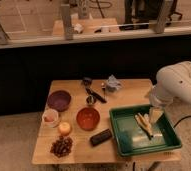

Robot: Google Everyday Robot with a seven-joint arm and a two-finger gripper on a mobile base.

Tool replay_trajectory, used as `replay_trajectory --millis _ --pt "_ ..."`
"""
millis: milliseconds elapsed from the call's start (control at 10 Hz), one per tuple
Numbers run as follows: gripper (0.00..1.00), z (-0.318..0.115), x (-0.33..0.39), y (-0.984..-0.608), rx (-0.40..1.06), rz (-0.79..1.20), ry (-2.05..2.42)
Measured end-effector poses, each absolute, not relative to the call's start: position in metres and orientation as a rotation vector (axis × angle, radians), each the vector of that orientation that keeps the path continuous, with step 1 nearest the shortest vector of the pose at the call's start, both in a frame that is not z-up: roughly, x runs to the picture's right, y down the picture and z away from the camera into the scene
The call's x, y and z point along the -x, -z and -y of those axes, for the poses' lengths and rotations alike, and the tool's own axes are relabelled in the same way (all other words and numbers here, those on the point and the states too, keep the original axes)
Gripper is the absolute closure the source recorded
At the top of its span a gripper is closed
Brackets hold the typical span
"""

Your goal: Place pepper in purple bowl

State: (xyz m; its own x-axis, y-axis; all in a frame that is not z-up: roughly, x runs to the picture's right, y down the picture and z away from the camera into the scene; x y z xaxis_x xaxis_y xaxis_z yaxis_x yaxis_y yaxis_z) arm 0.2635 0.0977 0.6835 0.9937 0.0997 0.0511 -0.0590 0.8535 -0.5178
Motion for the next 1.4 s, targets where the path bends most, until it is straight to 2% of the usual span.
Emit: replay_trajectory --millis 1000,1400 --pt "0.20 -0.038 -0.031 -0.690 0.482 0.544 -0.058" --pt "0.20 -0.037 -0.019 -0.689 0.490 0.560 -0.046"
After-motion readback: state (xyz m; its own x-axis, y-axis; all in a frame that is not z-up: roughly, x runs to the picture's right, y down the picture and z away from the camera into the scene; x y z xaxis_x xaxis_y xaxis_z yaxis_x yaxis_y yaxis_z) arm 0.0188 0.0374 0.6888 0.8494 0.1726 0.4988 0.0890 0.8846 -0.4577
